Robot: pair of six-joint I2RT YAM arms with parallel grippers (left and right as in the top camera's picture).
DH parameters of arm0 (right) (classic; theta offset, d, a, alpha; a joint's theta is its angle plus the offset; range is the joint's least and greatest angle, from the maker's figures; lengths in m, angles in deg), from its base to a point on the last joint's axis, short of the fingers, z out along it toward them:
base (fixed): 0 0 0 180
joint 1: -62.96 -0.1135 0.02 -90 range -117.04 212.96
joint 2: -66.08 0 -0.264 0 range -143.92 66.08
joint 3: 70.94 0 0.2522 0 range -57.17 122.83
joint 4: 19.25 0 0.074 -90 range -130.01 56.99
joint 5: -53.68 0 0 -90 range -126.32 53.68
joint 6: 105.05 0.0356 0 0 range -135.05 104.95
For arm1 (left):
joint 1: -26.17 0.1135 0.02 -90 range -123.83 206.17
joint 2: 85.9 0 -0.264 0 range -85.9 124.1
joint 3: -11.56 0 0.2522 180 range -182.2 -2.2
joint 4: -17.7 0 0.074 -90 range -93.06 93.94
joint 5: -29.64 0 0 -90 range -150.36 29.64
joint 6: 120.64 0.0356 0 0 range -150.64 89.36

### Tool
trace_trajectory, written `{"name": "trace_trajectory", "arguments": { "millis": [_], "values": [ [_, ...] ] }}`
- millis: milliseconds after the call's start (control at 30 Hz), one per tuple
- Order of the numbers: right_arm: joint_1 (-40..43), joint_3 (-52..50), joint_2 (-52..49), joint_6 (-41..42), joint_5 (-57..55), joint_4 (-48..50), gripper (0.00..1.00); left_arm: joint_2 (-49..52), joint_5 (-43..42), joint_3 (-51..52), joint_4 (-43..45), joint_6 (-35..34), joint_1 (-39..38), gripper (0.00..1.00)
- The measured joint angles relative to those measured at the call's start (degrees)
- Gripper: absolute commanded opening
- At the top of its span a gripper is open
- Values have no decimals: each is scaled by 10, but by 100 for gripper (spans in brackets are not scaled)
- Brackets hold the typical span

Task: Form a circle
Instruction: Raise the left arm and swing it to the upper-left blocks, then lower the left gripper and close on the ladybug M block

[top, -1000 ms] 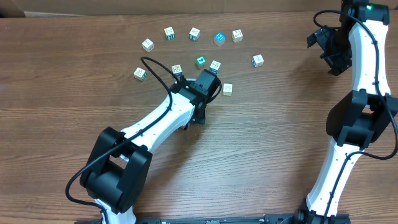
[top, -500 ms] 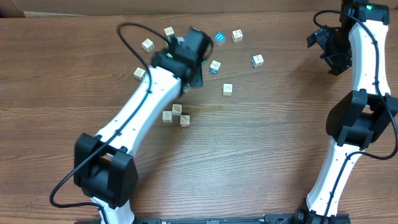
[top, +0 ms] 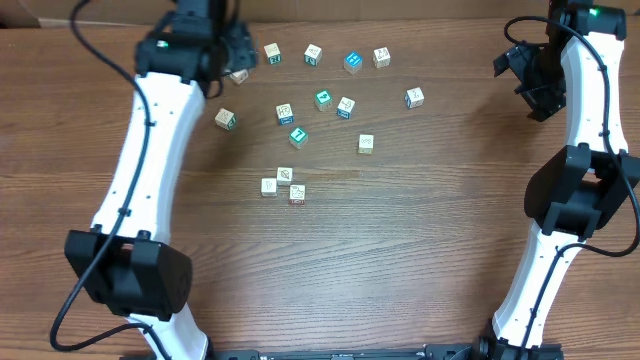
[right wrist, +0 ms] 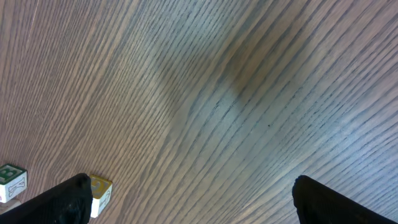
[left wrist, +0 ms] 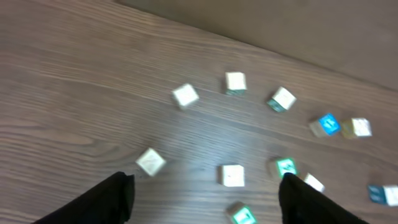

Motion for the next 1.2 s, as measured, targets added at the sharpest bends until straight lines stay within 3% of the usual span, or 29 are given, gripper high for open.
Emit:
{"name": "trace_trajectory", "arguments": {
  "millis": [100,433,767,1000,1200],
  "values": [
    [0,0,0,0,0,0,100,1,0,0,-1,15,13,87],
    [0,0,0,0,0,0,100,57,-4,0,-17,62,15,91],
    [0,0,0,0,0,0,100,182,-4,0,-30,97,15,95],
    [0,0,0,0,0,0,100,230,7,1,-30,111,20,94],
    [0,0,0,0,0,0,100,232,11,1,-23,72,35,82]
  ]
}}
